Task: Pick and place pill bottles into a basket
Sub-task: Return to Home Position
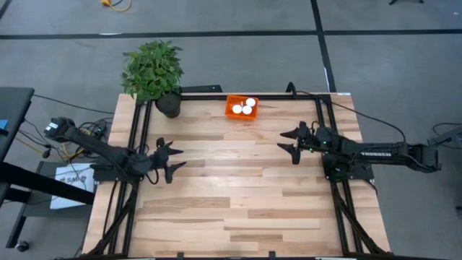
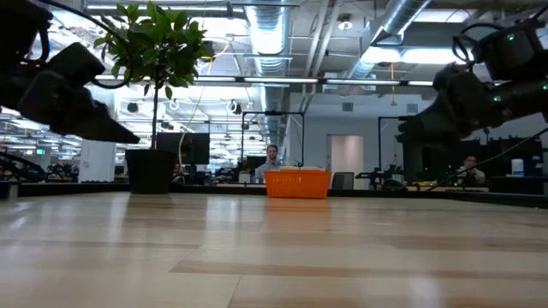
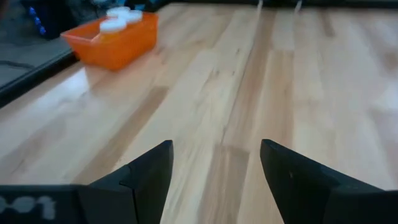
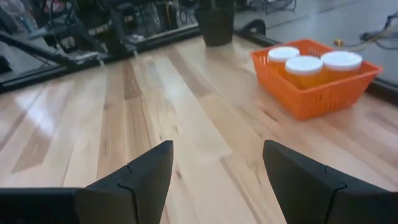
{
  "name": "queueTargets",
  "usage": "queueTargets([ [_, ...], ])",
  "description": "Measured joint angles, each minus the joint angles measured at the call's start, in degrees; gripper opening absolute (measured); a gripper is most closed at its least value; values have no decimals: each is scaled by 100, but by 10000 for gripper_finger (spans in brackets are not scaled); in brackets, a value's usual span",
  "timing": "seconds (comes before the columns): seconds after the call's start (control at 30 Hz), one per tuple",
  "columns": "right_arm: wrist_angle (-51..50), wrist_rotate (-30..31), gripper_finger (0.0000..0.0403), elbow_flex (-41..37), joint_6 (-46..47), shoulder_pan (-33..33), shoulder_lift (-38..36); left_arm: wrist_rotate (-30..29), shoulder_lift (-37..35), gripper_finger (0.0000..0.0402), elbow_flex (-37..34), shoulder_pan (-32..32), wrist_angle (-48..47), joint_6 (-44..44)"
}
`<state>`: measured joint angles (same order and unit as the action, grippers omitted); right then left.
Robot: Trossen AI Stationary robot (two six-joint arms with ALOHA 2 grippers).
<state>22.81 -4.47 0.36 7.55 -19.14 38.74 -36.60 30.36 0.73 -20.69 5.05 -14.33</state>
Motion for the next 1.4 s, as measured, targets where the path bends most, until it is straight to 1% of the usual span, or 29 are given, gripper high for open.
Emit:
queueTargets([
  [0.17, -341, 11, 245, 0, 0, 99, -59, 165, -665, 233, 0, 83, 23, 26],
  [0.27, -584, 11, 245, 0, 0, 303, -448, 204, -1087, 233, 0, 178, -6, 26],
  [0.37, -1007, 11, 245, 0, 0, 621, -1050, 206, -1476, 233, 0, 290, -15, 25],
  [0.57, -1678, 2, 245, -2, 0, 1312, -2572, 208, -2255, 233, 0, 647, -22, 24],
  [0.77, -1852, -5, 245, -4, 0, 1539, -3860, 208, -3015, 233, 0, 1066, -32, 24],
  [0.93, -1360, 3, 245, -4, 2, 1410, -3842, 160, -3028, 233, -2, 1350, 82, 22],
  [1.0, -1558, 3, 245, -4, 2, 1349, -3852, 189, -3030, 233, -2, 1465, 3, 21],
  [1.23, -1546, 4, 245, -6, 2, 1135, -3862, 170, -3031, 233, -2, 1993, -23, 20],
  [1.4, -1629, 6, 245, -7, 2, 1073, -3860, 160, -3031, 233, -2, 2124, -32, 20],
])
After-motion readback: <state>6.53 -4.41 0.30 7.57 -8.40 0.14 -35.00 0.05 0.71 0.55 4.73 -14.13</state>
